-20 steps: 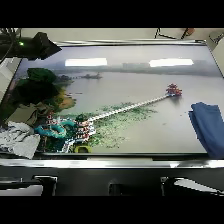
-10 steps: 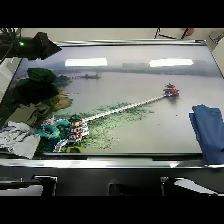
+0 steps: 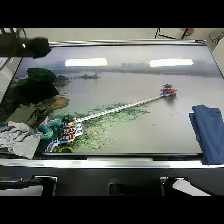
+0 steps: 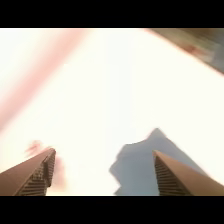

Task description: Fold the clothes and pants, and hang the long-sleeved shirts on hangers.

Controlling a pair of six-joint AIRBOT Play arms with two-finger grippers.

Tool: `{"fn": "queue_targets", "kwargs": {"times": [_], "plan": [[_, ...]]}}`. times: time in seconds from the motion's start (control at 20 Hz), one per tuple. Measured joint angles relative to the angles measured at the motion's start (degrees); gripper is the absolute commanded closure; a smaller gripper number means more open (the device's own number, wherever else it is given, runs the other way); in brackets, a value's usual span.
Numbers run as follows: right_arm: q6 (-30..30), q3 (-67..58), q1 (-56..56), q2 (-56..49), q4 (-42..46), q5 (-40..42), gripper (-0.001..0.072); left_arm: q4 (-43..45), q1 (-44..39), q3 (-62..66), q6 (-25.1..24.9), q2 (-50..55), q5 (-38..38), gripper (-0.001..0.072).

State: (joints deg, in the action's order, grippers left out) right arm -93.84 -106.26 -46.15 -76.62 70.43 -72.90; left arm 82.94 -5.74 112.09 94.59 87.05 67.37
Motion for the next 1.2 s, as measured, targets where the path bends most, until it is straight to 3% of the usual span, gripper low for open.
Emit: {"fn": "queue_targets", "kwargs": {"times": [0.05,0.25,0.5,1.2], "plan": [[0.00,-0.52,4.96,-0.48,0.33,-1.36,0.0012,3.39,-0.04,-1.81,1.29,0.37,2.12,-0.0002],[-0.04,4.72,24.46,-4.22,3.72,-10.67,0.0017,3.13,-0.09,-17.14,0.31,-0.33,10.80,-0.0001],[-2.10,13.09,39.01,-6.08,11.08,-13.00,0.0016,-0.68,-0.02,-35.67,0.61,-8.04,2.03,-0.0003],[-3.28,15.61,43.60,-6.43,14.25,-13.66,0.0017,0.13,0.24,-40.19,1.44,-10.60,-3.04,-0.0003]]}}
